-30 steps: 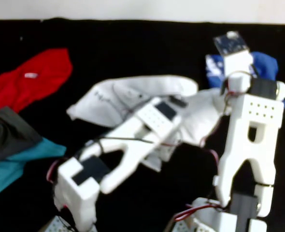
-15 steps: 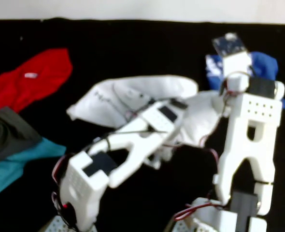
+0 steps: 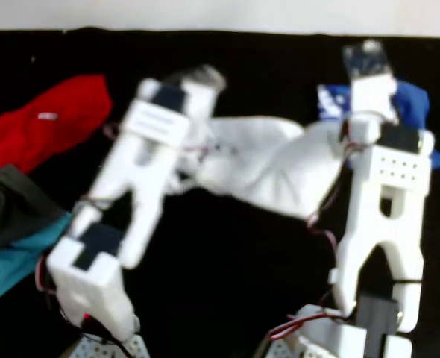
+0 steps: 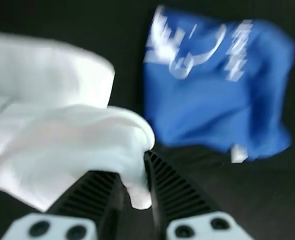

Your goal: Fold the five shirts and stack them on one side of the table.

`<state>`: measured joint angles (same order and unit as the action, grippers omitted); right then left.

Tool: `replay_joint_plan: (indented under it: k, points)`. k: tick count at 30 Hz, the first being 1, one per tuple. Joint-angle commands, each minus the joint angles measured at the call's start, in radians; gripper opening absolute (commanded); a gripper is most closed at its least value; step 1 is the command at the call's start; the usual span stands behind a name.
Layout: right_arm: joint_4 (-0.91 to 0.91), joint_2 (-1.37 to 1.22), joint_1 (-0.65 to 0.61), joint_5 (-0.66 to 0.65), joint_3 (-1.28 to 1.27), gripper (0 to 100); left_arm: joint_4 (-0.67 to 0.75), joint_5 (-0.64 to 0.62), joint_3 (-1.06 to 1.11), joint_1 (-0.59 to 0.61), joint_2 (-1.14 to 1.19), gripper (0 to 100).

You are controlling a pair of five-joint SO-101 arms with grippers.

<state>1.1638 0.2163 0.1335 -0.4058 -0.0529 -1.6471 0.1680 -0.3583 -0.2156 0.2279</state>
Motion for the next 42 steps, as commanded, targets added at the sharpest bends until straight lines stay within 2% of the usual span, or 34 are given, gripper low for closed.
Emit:
replay_joint_plan:
  k: [1,11,19,24,30,37,42]
  points:
    - [0.027,0.015,-0.007,0.017,0.231,0.6,-0.057,0.066,-0.171,0.053,-0.142,1]
    - [0.232,0.015,-0.007,0.015,0.792,0.6,-0.057,0.150,-0.386,0.116,-0.447,1]
    - [0.404,0.015,-0.005,0.011,1.254,0.6,-0.055,0.152,-0.420,0.119,-0.653,1]
    - [0.475,0.015,0.008,-0.049,1.451,0.6,-0.055,0.152,-0.420,0.120,-0.742,1]
    - [0.412,0.015,0.117,-0.052,1.547,0.6,0.000,0.152,-0.417,0.120,-0.800,1]
    - [0.357,0.025,0.119,-0.052,1.557,0.6,0.000,0.152,-0.415,0.120,-0.769,1]
    - [0.364,0.137,0.117,-0.052,1.547,0.6,-0.021,0.150,-0.417,0.120,-0.811,1]
